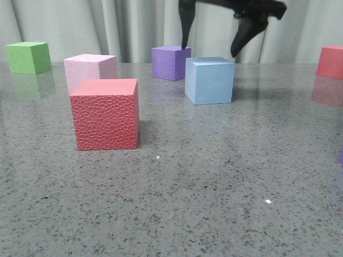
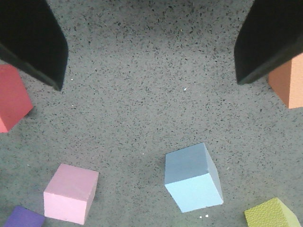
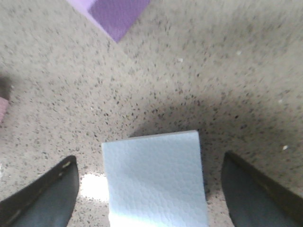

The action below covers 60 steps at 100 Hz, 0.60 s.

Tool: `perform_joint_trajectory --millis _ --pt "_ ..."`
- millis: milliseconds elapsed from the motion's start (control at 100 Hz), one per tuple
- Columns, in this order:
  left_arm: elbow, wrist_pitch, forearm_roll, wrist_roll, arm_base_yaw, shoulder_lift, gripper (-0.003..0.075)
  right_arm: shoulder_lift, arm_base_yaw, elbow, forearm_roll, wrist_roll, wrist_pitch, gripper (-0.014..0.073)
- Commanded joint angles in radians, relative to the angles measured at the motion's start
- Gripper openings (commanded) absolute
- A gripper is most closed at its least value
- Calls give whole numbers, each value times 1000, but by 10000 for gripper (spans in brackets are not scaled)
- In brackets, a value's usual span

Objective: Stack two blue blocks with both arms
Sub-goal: 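Open the right gripper and lift it away from the cube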

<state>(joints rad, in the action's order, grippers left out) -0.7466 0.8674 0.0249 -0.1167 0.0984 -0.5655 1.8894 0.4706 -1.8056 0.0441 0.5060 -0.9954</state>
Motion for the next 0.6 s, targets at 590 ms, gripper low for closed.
perform_joint_trajectory --millis 590 --pt "-37 -39 -9 1 -1 -12 681 -200 -42 -36 108 -182 -90 610"
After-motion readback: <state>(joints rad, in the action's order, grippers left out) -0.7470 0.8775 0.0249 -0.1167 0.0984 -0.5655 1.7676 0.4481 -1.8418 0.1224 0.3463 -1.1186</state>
